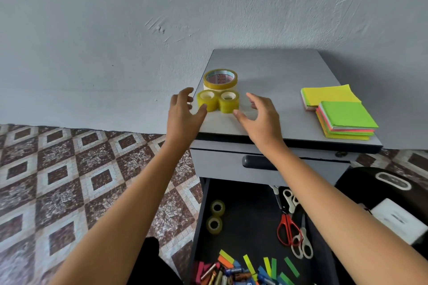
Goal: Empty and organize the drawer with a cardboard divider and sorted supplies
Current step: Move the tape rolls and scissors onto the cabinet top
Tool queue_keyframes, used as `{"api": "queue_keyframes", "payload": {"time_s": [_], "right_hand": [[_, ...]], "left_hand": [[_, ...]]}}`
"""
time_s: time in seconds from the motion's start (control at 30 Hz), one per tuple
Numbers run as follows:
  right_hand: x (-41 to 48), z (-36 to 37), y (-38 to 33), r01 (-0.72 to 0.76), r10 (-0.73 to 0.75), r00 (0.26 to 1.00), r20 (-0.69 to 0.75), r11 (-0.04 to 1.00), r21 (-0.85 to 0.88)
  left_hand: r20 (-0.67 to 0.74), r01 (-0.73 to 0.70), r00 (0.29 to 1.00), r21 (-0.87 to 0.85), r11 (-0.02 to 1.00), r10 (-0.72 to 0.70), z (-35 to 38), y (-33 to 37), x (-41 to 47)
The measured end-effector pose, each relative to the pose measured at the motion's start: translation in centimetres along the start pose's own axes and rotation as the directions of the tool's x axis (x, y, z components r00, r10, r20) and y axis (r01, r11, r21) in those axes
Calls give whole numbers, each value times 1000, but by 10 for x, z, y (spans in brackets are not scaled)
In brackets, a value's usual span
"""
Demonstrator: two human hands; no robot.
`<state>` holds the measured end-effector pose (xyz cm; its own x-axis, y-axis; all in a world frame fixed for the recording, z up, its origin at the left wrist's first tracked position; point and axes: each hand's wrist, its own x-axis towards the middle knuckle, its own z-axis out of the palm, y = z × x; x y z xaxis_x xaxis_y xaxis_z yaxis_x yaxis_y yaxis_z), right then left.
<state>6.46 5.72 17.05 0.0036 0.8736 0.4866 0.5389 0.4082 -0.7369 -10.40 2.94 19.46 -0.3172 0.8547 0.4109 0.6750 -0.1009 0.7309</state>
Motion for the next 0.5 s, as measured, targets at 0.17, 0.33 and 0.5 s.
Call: {"api": "queue_keyframes", "payload": {"time_s": [0.17, 0.33, 0.5], "right_hand": [[-68, -35, 20, 236, -236, 972, -18, 972, -12], [-138, -45, 66, 109, -100, 980, 173, 993, -40], [-193, -25, 123, -153, 208, 918, 337, 971, -182]], "left_hand": [[8, -83, 996, -114, 990, 84, 11, 3, -95], [266, 133, 958, -94, 987, -104, 62, -33, -176], [408, 426, 813, 67, 902, -415, 106, -71, -216]]}}
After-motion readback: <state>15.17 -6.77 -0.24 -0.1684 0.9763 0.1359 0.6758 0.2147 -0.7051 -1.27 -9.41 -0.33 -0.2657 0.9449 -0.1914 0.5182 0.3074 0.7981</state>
